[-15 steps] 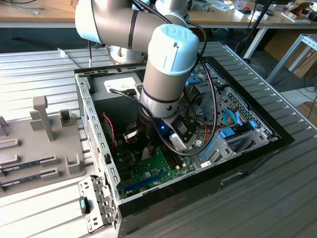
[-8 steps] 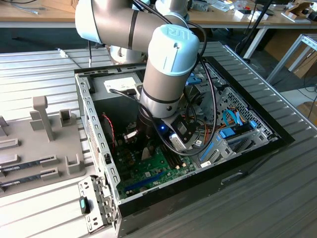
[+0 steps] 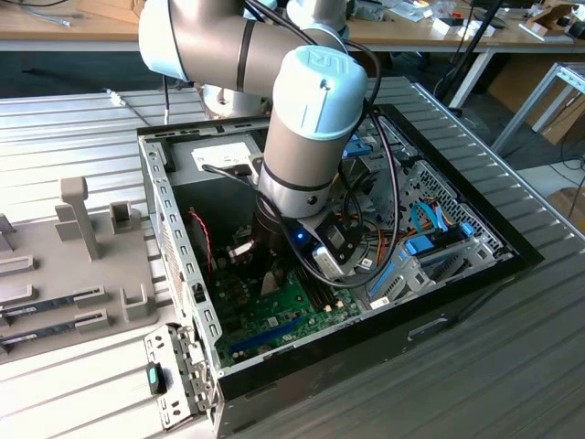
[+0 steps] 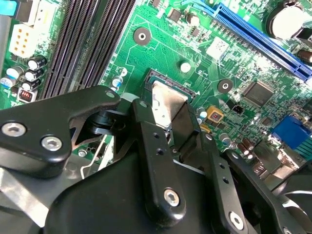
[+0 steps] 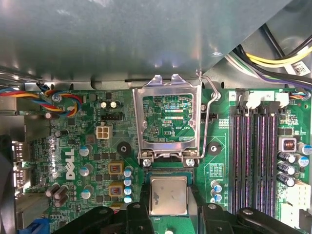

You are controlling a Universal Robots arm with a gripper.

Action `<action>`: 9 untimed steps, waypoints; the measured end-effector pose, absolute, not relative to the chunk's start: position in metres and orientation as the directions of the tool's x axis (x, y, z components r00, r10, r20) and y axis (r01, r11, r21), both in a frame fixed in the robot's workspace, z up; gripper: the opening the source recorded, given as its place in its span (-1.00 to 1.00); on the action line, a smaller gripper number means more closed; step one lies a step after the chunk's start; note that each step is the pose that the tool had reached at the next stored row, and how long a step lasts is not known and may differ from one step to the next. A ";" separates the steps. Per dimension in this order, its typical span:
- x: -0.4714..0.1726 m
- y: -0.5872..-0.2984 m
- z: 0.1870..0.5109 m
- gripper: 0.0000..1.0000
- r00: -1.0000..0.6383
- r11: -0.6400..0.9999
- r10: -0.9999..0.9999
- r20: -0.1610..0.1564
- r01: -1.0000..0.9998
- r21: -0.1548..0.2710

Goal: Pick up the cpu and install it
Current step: 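Place the cpu into insertion slot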

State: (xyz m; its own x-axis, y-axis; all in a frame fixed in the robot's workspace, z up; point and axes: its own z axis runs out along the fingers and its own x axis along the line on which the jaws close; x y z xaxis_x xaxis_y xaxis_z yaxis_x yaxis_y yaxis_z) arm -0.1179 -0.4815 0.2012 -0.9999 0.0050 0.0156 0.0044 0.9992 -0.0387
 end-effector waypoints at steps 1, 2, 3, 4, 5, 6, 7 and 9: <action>-0.118 -0.481 0.201 -0.15 -1.000 0.999 0.005 0.015 0.004 -0.038; -0.118 -0.481 0.201 -0.03 -1.000 0.999 0.005 0.016 0.004 -0.039; -0.118 -0.481 0.201 -0.03 -1.000 0.999 0.005 0.016 0.004 -0.039; -0.118 -0.482 0.201 -0.03 -1.000 0.999 0.005 0.016 0.004 -0.039; -0.118 -0.482 0.201 -0.03 -1.000 0.999 0.005 0.016 0.004 -0.039; -0.118 -0.482 0.202 -0.03 -1.000 0.999 0.005 0.016 0.004 -0.039; -0.118 -0.482 0.202 -0.03 -1.000 0.999 0.005 0.015 0.004 -0.039; -0.118 -0.482 0.206 -0.03 -1.000 0.999 0.005 0.015 0.004 -0.039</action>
